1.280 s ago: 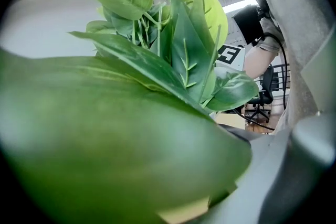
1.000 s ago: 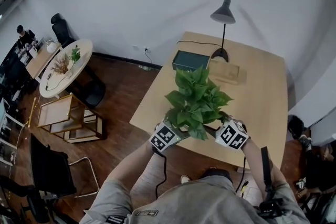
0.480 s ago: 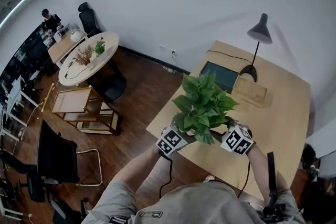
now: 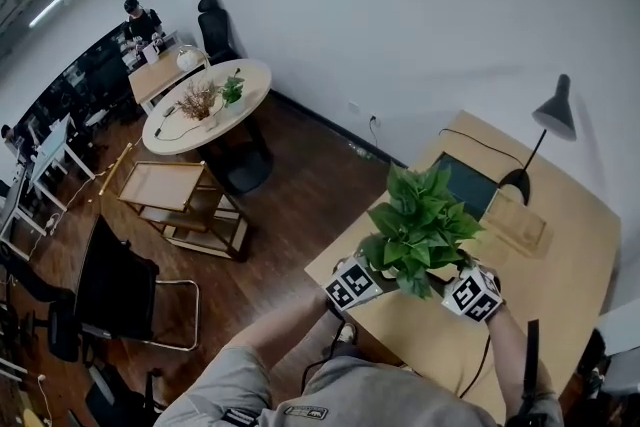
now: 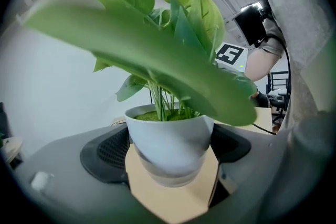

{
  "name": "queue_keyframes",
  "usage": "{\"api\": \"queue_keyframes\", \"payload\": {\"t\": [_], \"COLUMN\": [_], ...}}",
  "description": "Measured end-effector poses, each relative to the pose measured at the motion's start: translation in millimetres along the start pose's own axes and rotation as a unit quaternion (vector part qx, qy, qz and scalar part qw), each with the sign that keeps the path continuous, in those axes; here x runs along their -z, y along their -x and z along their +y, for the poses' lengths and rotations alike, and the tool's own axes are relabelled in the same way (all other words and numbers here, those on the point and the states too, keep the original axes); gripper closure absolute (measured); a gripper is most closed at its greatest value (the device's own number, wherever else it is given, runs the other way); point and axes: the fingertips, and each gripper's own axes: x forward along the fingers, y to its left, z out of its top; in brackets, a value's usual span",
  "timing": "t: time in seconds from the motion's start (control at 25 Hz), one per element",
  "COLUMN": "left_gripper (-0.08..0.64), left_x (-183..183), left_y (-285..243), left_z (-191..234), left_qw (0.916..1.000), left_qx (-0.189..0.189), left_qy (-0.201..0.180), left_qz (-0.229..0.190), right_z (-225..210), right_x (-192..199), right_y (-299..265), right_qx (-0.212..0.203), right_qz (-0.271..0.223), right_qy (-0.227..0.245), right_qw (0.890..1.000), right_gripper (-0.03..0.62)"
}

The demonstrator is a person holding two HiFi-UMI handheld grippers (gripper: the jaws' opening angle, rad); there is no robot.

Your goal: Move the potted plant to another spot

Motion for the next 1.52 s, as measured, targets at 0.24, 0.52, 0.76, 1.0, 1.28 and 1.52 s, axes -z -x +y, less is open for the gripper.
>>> {"api": "queue_keyframes", "payload": {"t": [0.24, 0.52, 0.76, 1.0, 1.28, 1.52], "left_gripper": [0.083, 0.083, 0.081, 0.081, 0.081, 0.081], "left_x": [14, 39, 62, 94, 126, 144], "left_y": [6, -4, -13, -22, -33, -39], "left_z": [45, 77, 92, 97, 103, 111], "left_qw": [0.9991, 0.9944, 0.9887, 0.9840, 0.9797, 0.9777], "left_qx": [0.042, 0.104, 0.149, 0.178, 0.198, 0.206], "left_qy": [-0.008, -0.017, -0.012, -0.011, -0.008, -0.009], "left_qz": [-0.004, -0.008, -0.004, 0.010, 0.029, 0.039], "right_z": [-21, -36, -39, -34, -31, -32], "right_x": [-16, -13, -4, 14, 35, 44], "right_y": [-38, -73, -97, -123, -150, -167], "right_qx": [0.031, 0.064, 0.083, 0.091, 0.091, 0.090], "right_qz": [0.027, 0.063, 0.098, 0.127, 0.144, 0.152], "right_qy": [-0.025, -0.063, -0.097, -0.127, -0.153, -0.161], "right_qw": [0.999, 0.994, 0.987, 0.980, 0.973, 0.971], "right_gripper": [0.417, 0.419, 0.419, 0.419, 0.419, 0.419]}}
